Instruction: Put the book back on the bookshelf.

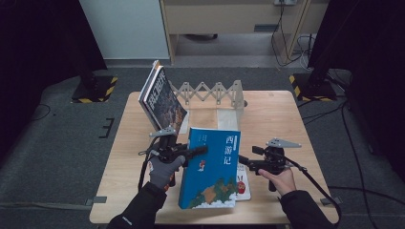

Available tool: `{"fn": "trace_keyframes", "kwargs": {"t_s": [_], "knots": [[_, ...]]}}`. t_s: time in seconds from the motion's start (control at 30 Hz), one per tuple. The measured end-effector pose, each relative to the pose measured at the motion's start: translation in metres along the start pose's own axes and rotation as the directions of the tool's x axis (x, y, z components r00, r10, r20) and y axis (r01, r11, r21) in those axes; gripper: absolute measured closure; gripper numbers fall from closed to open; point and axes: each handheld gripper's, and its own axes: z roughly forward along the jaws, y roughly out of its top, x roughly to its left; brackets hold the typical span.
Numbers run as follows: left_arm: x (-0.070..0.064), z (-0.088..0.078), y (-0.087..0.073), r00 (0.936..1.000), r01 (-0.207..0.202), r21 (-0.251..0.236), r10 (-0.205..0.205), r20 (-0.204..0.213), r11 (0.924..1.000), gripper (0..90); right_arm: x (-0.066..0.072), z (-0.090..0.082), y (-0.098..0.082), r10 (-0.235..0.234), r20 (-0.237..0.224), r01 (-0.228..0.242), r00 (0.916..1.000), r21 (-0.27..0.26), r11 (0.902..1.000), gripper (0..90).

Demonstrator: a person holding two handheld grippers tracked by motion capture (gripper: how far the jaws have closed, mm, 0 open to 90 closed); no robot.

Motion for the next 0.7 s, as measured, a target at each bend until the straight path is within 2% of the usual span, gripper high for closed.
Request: {"fn": "trace_keyframes", "kwargs": {"t_s": [0.17,0.3,0.4,0.5,0.7], "knots": [[-0.005,-0.011,0.013,0.9990,-0.036,-0.051,0.035,-0.030,0.9981,61.8,-0.009,-0.004,0.001,-0.025,0.070,0.025,0.9972,0.004,0.9997,14.5],[-0.009,-0.018,0.026,0.9937,-0.083,-0.084,0.076,-0.082,0.9930,61.8,-0.014,-0.005,0.000,-0.058,0.117,0.056,0.9914,0.018,0.9983,14.4],[-0.010,-0.021,0.033,0.9902,-0.097,-0.110,0.084,-0.112,0.9892,61.8,-0.016,-0.005,-0.001,-0.080,0.146,0.076,0.9861,0.032,0.9966,14.0],[-0.012,-0.022,0.040,0.9839,-0.120,-0.132,0.100,-0.148,0.9839,61.8,-0.017,-0.005,-0.001,-0.090,0.169,0.084,0.9815,0.044,0.9955,13.9],[-0.010,-0.020,0.052,0.9706,-0.144,-0.176,0.104,-0.217,0.9739,61.8,-0.021,-0.004,-0.003,-0.116,0.205,0.103,0.9719,0.072,0.9920,13.9]]}}
